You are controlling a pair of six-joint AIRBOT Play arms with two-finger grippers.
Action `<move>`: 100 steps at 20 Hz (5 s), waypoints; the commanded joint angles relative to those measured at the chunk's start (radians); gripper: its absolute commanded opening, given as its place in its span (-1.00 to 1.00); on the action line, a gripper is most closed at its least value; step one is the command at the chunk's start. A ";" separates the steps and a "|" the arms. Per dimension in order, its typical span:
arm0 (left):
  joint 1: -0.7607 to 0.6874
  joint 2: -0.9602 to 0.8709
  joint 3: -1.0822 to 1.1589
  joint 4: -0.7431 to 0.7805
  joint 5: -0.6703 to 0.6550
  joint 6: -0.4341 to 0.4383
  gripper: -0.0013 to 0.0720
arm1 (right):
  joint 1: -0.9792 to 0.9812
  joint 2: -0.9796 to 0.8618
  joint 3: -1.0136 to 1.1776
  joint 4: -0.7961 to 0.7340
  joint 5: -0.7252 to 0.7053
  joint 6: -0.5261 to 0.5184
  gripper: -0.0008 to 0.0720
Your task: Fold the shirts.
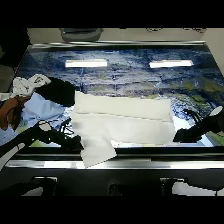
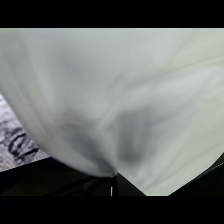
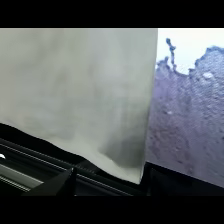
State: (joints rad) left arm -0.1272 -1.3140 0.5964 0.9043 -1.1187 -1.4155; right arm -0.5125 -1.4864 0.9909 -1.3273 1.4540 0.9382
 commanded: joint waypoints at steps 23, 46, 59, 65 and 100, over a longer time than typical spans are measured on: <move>0.121 -0.244 0.853 0.154 0.000 -0.009 -0.89 | 0.231 -0.061 0.412 0.021 -0.399 0.077 -0.83; 0.124 -0.441 1.145 0.078 -0.173 -0.020 0.33 | 0.159 -0.422 0.523 0.355 -0.214 0.188 0.89; -0.315 -0.531 1.128 -0.092 -0.004 -0.031 -0.87 | 0.206 -0.025 0.523 0.357 -0.087 0.112 -0.83; -0.424 -0.641 1.129 -0.275 0.205 -0.122 -0.87 | 0.206 0.271 0.523 0.347 0.056 0.105 -0.83; 0.180 0.043 1.091 0.099 -0.012 -0.095 -0.88 | 0.588 -0.172 0.523 0.366 -0.311 0.188 0.68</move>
State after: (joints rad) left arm 0.0483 -1.2778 1.7046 1.0000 -1.1263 -1.5261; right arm 0.2115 -1.7237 1.5135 -0.7673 1.0229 1.1015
